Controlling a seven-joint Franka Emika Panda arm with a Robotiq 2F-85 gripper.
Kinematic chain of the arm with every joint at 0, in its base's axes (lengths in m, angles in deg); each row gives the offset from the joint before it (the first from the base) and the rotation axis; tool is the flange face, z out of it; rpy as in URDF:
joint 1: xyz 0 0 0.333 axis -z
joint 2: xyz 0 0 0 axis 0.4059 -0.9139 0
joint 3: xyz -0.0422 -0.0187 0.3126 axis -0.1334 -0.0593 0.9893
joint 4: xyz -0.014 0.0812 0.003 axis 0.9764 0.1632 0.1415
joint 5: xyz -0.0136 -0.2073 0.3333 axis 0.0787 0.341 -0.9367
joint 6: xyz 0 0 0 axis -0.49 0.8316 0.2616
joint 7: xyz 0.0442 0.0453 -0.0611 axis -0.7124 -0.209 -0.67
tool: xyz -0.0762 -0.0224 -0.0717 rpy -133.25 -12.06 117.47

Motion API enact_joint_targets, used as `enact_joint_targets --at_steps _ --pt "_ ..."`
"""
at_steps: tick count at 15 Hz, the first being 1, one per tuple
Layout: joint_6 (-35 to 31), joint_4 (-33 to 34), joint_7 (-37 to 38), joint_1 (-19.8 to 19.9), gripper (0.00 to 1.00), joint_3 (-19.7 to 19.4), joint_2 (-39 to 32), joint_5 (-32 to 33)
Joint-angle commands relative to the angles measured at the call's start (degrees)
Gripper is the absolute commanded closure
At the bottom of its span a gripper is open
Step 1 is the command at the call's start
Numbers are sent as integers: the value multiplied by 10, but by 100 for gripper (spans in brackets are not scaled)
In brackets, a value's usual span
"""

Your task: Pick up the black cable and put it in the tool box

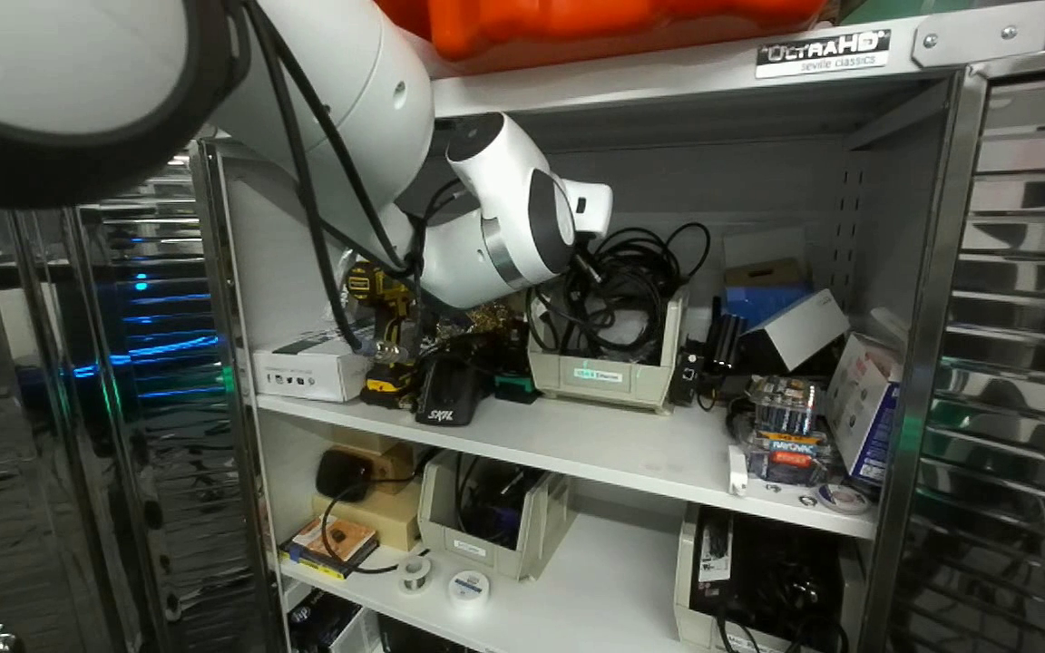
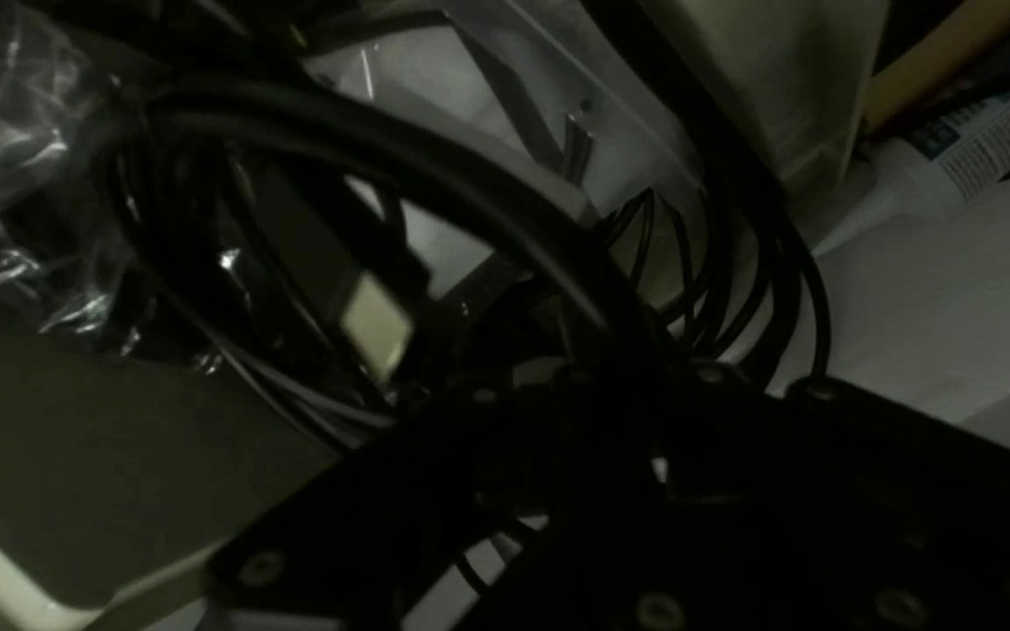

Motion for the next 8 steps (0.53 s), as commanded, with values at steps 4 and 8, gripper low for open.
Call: enact_joint_targets --at_steps 4,8 --pt "65 2 -56 8 30 29 25 -3" --pt "25 -13 -69 10 1 38 37 1"
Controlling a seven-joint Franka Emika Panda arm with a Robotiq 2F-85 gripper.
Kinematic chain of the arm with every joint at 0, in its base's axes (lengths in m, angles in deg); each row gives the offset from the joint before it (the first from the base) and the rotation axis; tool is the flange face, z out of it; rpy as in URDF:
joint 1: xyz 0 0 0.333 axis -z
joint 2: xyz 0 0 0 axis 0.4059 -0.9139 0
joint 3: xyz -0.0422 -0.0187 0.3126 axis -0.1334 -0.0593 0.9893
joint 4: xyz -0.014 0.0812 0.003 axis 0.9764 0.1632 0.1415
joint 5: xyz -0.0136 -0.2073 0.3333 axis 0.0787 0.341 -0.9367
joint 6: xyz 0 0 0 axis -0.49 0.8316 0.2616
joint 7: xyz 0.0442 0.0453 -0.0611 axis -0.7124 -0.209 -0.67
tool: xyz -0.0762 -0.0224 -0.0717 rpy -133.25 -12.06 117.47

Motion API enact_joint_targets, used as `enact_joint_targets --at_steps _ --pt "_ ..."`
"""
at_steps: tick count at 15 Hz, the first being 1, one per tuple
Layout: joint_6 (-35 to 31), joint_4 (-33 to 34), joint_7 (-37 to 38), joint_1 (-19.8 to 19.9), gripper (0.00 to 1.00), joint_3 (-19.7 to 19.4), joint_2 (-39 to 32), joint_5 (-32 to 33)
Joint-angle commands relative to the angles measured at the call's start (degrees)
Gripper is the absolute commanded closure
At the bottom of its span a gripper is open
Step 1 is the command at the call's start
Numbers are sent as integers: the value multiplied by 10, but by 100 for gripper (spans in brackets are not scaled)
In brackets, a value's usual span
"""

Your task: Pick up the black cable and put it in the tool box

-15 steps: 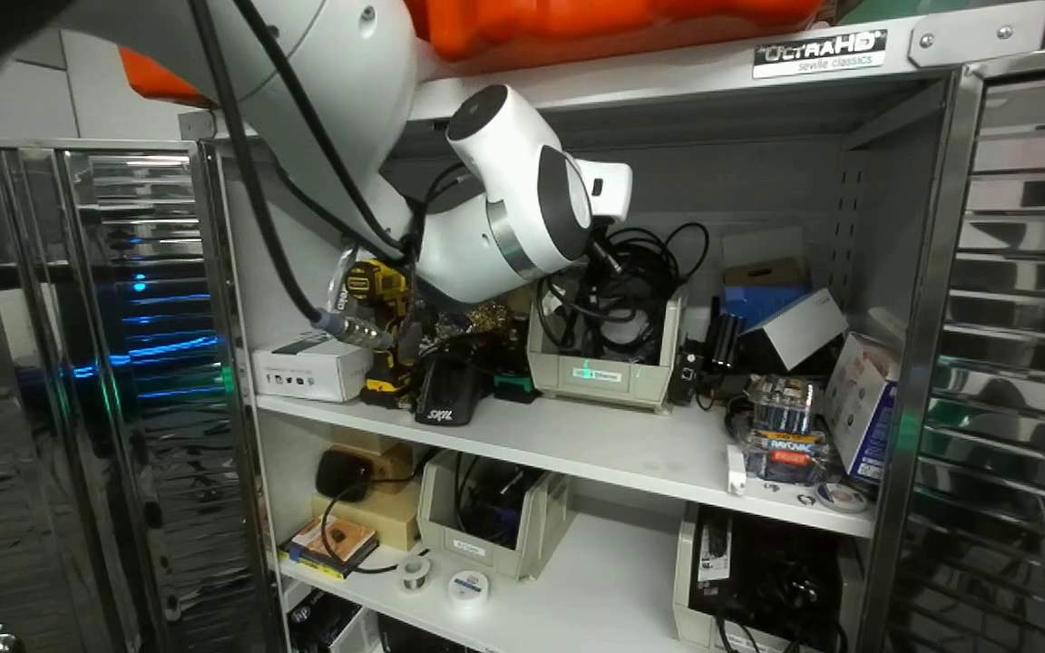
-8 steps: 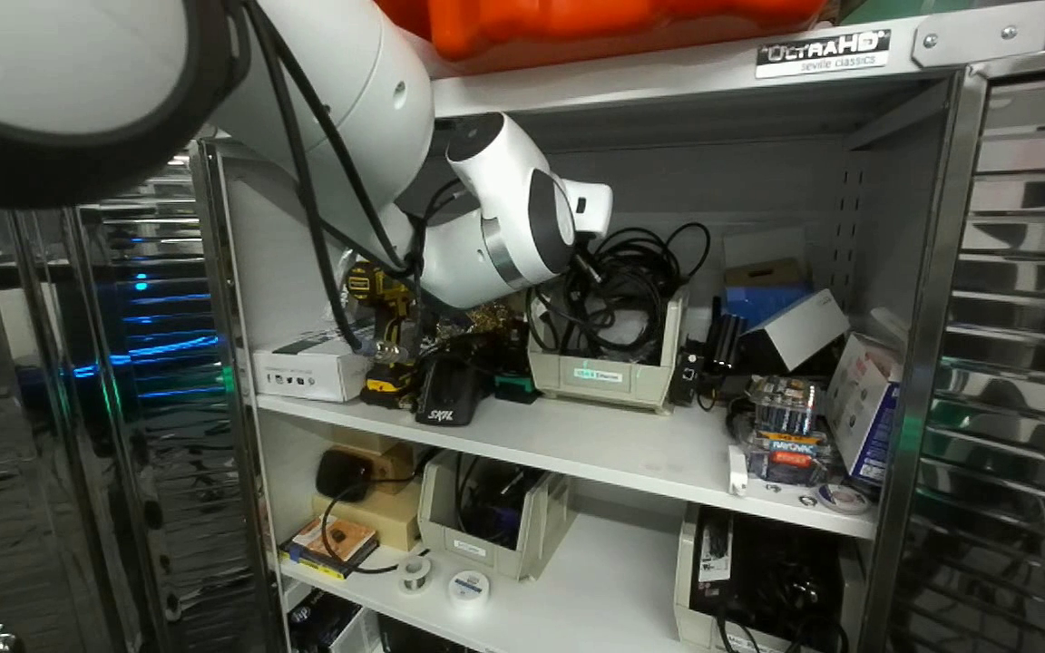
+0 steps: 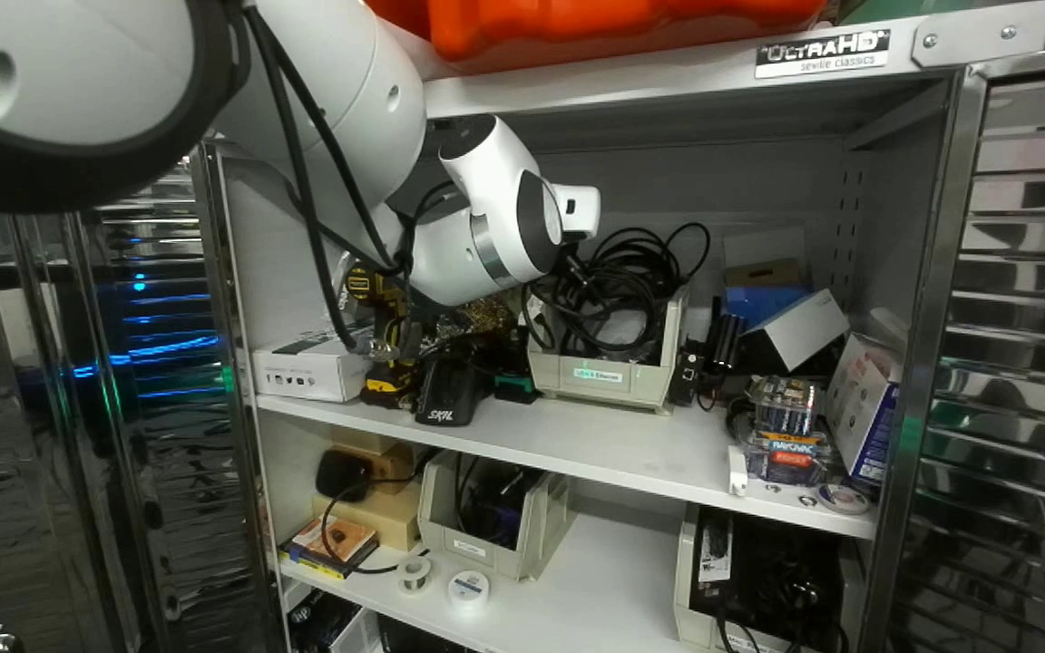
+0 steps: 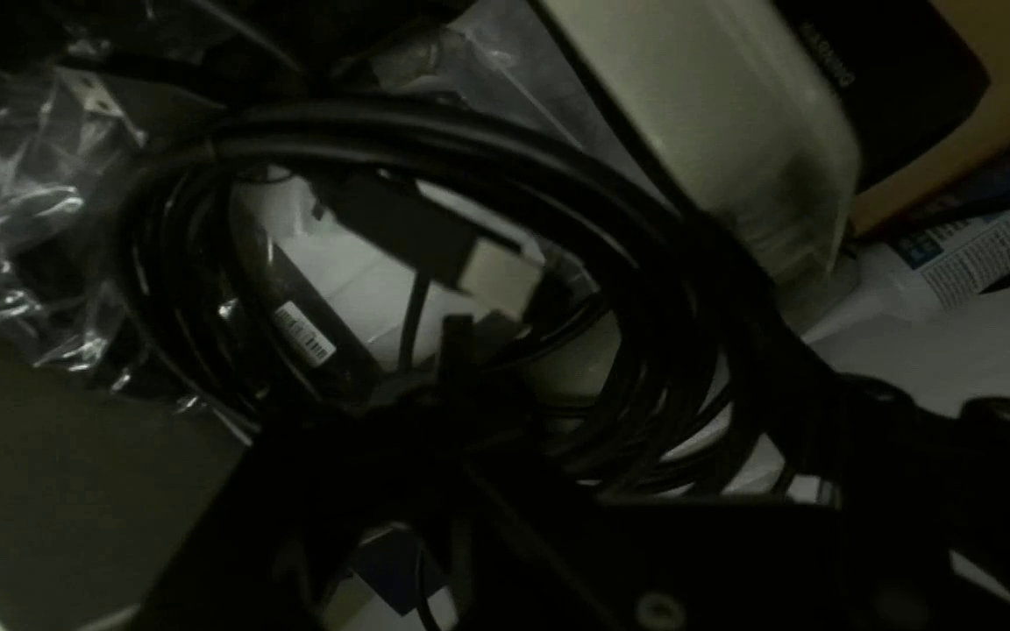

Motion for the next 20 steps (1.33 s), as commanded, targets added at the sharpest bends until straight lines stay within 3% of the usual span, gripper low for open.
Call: enact_joint_targets --at_steps 1,5,6,8,10,11,14,17,20 --pt "-20 -16 -25 10 0 23 39 -2" --pt "-84 -50 -53 29 0 66 59 -4" --pt "-92 -74 -131 -2 0 42 73 -96" --pt "-70 -119 -189 -3 0 51 102 -152" --pt "-46 -173 -247 -14 0 37 144 -204" --pt "-25 -200 -210 5 0 45 167 -152" --pt "53 -283 -174 -31 0 -24 257 -85" --pt "170 -339 -148 -29 0 -34 344 -2" --pt "320 -389 -205 -29 0 -21 422 -43"
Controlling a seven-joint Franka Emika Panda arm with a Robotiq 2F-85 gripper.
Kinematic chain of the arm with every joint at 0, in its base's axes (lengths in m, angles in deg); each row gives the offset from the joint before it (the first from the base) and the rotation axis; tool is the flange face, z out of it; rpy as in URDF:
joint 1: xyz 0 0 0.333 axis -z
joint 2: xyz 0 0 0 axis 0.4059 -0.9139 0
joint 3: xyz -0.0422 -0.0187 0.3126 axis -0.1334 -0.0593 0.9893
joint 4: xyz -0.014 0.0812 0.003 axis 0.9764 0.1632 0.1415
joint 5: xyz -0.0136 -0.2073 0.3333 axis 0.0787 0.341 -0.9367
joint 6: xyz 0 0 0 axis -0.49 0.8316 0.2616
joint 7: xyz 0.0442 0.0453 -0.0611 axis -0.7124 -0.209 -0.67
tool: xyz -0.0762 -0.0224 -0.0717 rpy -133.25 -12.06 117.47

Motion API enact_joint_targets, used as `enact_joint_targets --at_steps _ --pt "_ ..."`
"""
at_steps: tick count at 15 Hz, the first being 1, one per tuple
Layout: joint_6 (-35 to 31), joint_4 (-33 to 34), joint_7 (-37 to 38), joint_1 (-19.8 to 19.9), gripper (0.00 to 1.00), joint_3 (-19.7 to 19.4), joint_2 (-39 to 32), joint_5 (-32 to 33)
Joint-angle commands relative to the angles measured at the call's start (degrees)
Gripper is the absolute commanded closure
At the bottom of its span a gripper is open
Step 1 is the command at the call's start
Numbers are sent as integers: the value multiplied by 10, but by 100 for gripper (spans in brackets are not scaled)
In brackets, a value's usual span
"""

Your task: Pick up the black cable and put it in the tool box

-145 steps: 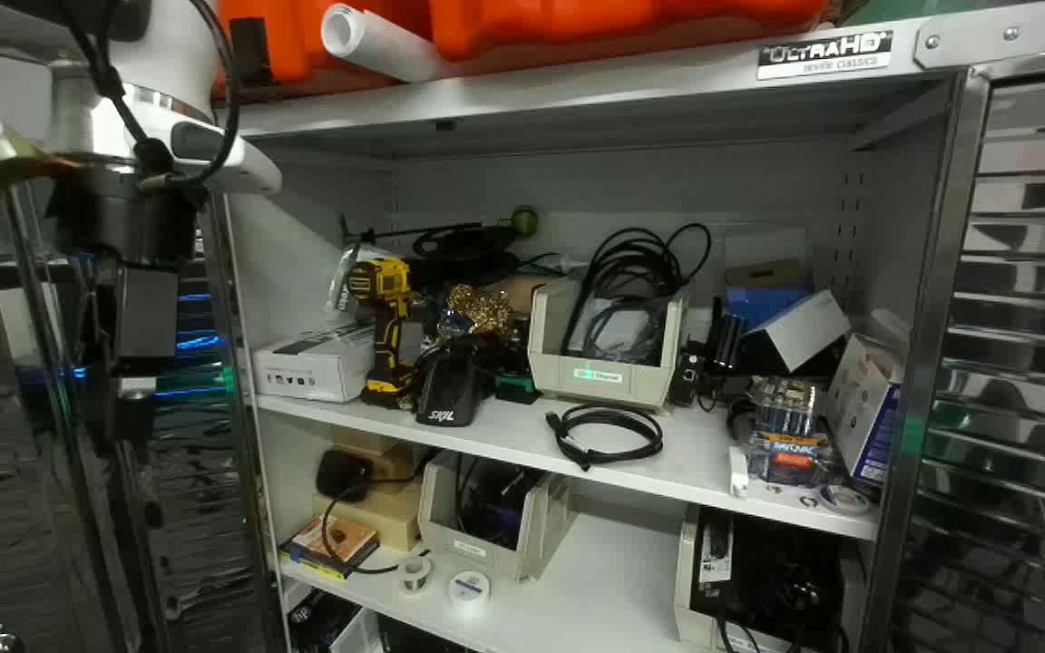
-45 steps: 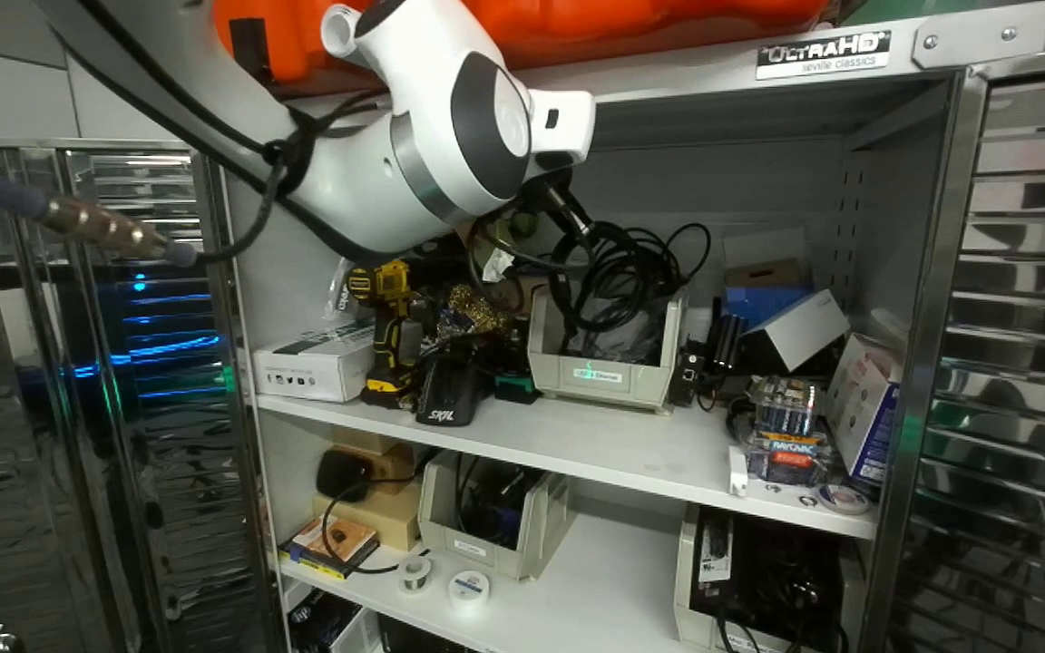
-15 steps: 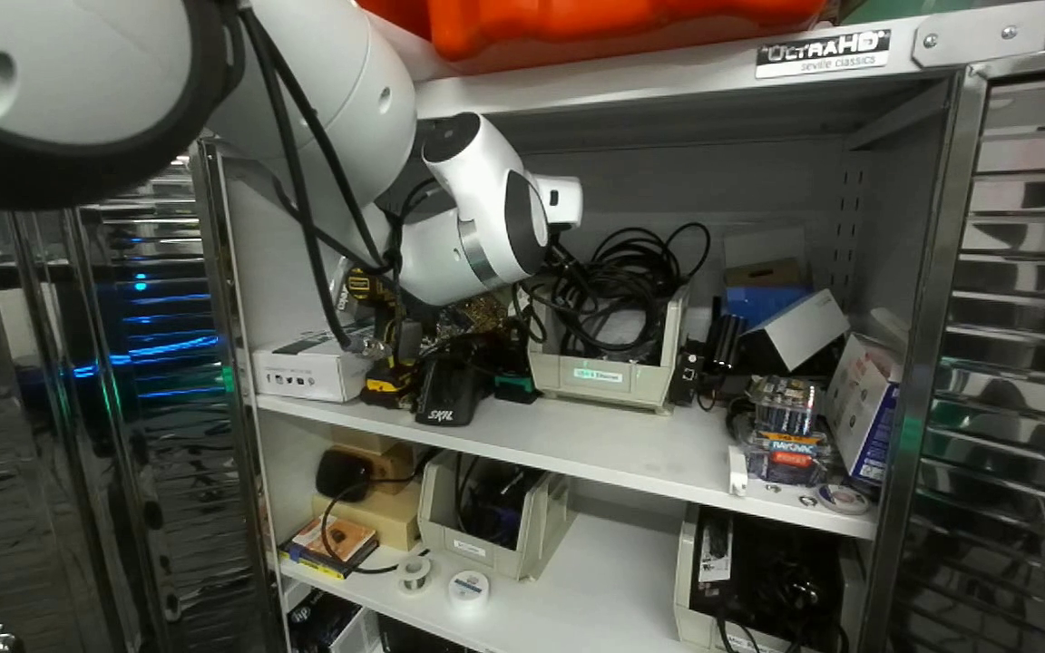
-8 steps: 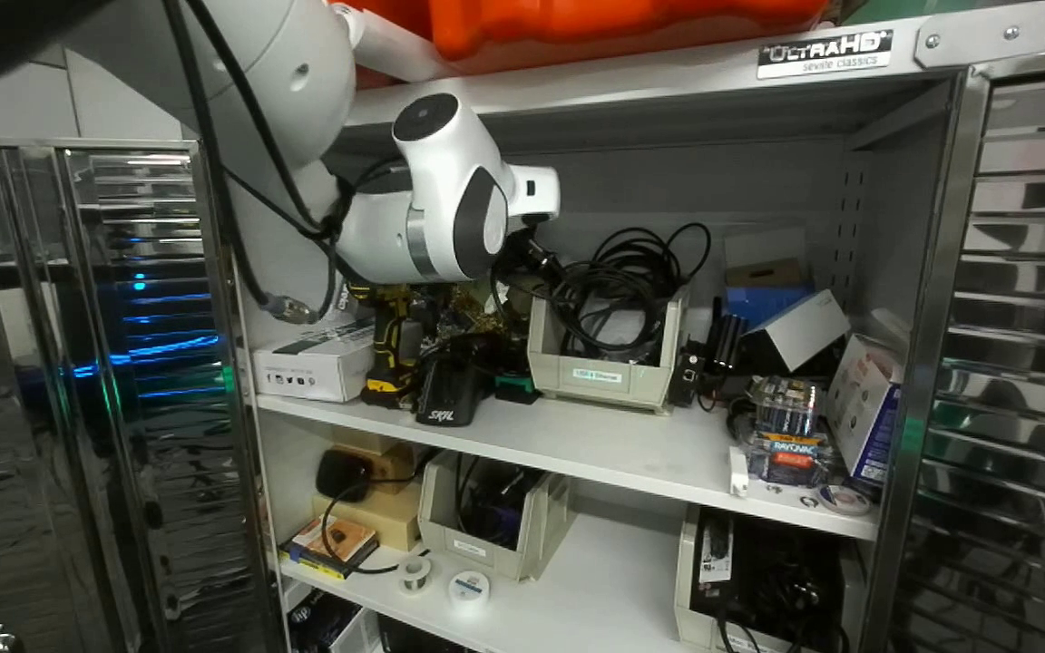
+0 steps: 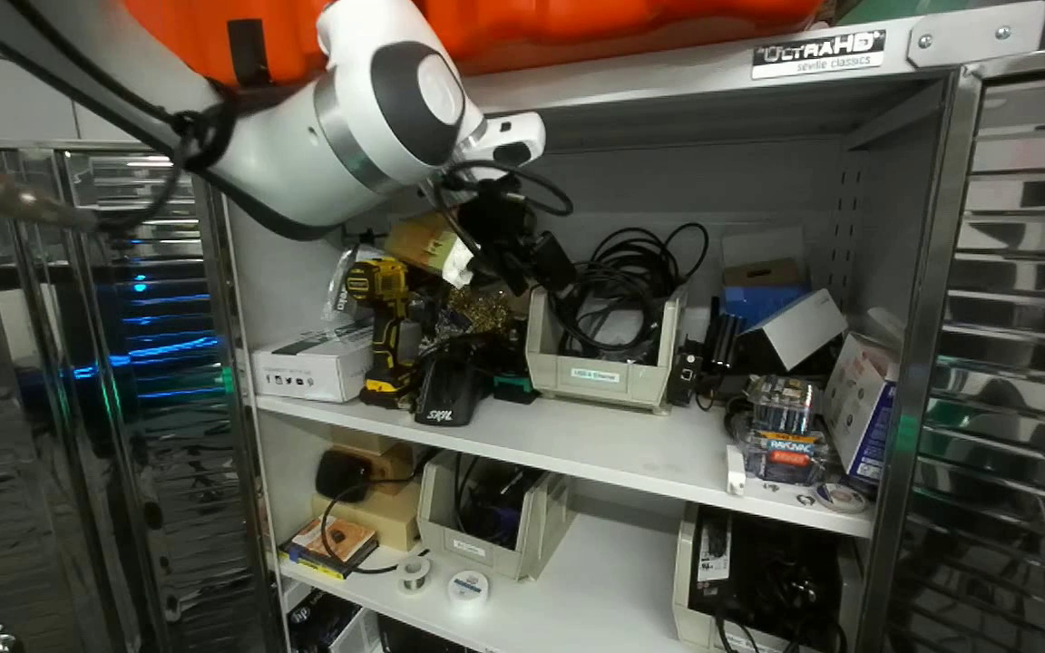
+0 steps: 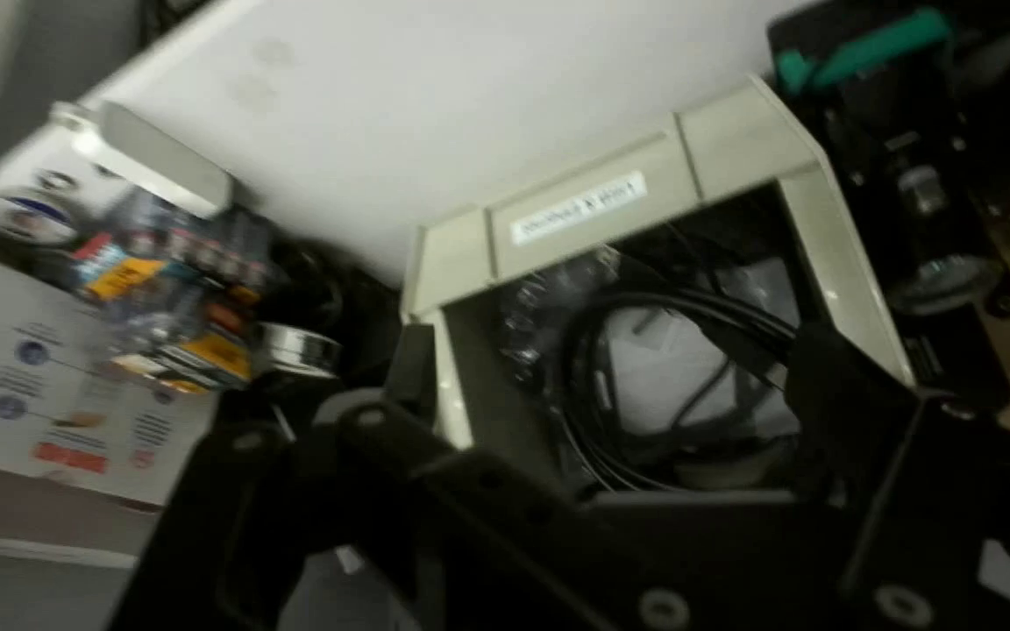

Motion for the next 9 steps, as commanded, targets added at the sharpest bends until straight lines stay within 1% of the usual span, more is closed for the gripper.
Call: enact_joint_targets --at_steps 1,2,5,9 --pt "152 -78 -65 -1 0 17 110 -54" --pt "190 -92 -99 -4 0 17 132 -93" --pt "320 -107 -181 -5 0 21 180 -183" --pt "498 -107 -273 -7 0 15 231 -267"
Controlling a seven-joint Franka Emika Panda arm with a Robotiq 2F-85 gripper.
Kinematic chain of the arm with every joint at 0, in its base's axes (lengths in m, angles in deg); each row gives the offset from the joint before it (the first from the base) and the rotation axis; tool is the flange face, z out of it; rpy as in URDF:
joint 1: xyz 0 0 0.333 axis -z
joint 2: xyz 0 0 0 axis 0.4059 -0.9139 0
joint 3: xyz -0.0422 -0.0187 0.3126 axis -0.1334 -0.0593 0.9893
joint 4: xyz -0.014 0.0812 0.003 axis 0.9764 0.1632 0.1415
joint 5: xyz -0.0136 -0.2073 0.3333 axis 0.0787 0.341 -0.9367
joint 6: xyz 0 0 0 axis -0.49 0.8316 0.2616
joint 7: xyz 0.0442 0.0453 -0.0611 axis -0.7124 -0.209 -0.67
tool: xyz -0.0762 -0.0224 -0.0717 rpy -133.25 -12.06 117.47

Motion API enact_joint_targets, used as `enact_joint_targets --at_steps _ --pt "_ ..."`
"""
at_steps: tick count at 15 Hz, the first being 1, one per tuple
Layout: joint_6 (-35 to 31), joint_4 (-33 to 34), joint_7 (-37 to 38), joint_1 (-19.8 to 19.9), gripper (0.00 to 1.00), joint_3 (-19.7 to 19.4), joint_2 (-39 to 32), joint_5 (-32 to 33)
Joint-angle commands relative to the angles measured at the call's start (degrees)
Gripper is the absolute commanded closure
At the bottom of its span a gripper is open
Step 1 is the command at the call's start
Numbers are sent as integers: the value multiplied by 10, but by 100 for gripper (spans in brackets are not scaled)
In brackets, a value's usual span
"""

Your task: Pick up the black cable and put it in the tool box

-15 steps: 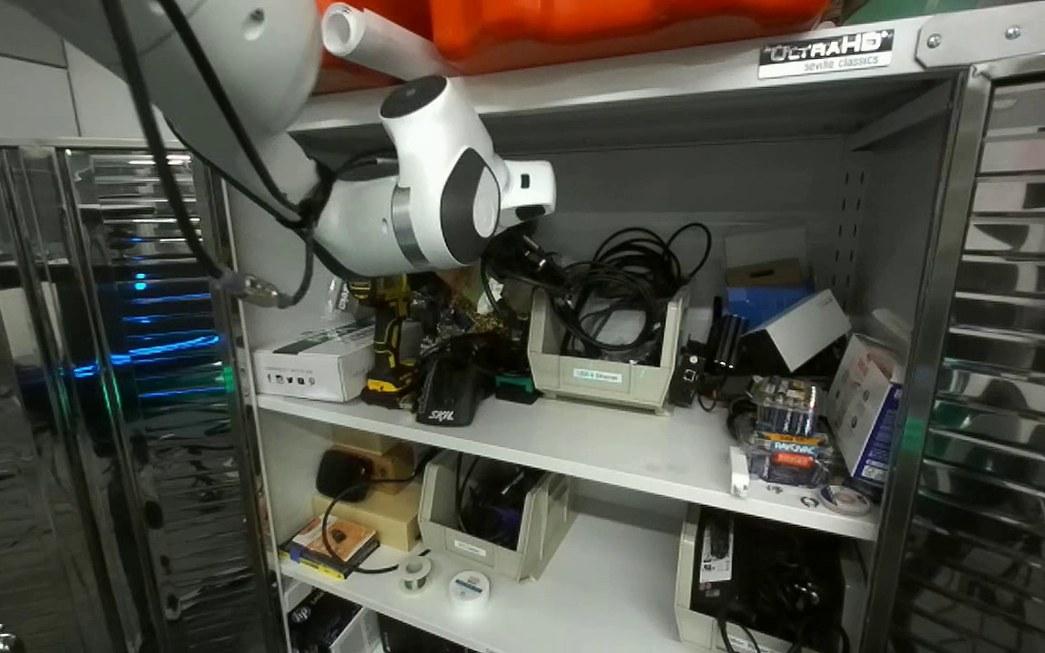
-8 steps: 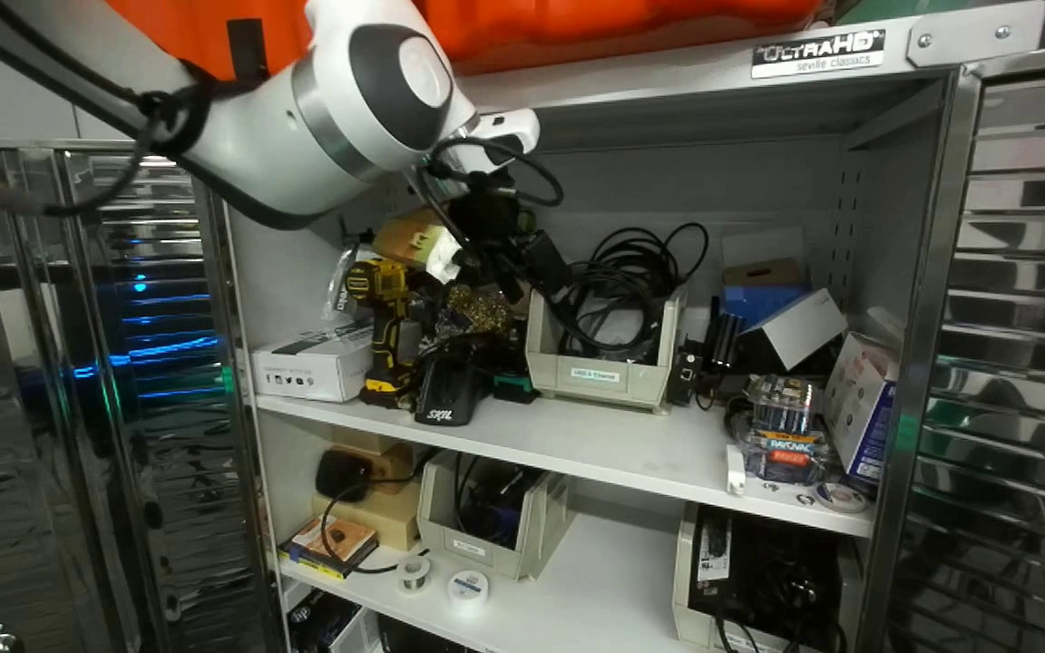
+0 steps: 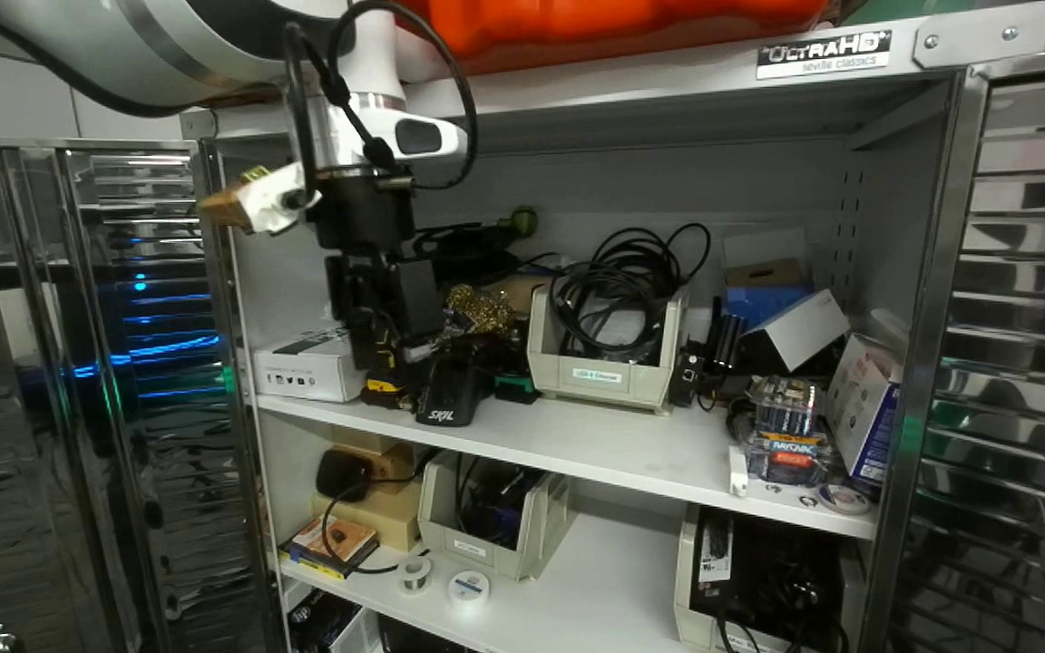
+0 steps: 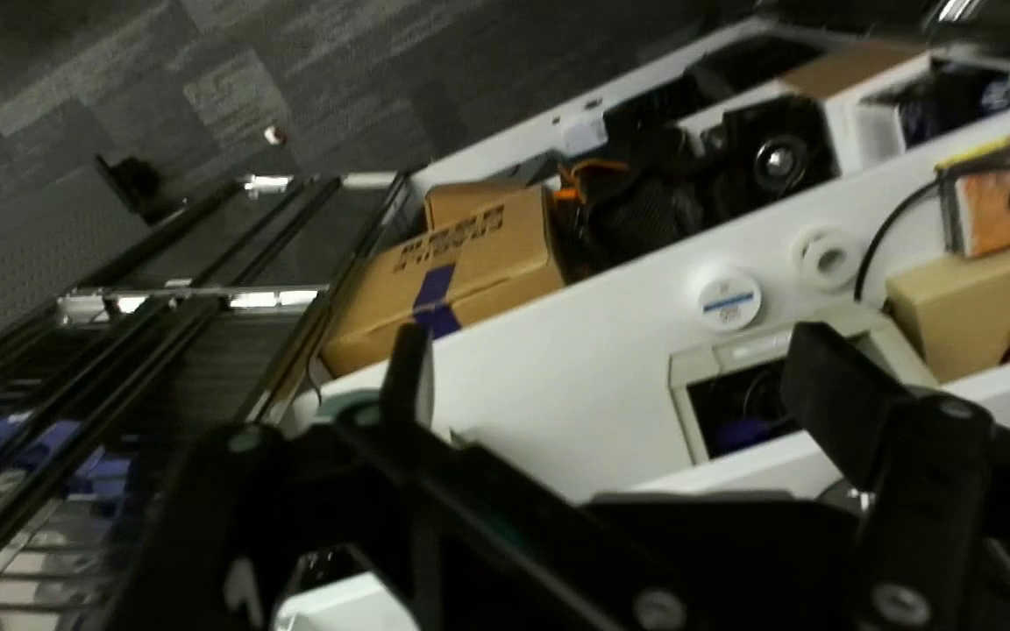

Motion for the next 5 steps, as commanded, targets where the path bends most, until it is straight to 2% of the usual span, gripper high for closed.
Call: enact_joint_targets --at_steps 1,2,3,5 --pt "150 0 -77 0 0 -10 53 -54" --pt "92 1 -42 11 0 6 25 -34" --pt "124 1 -55 11 0 3 35 -40" --pt "143 1 -65 11 0 1 47 -45"
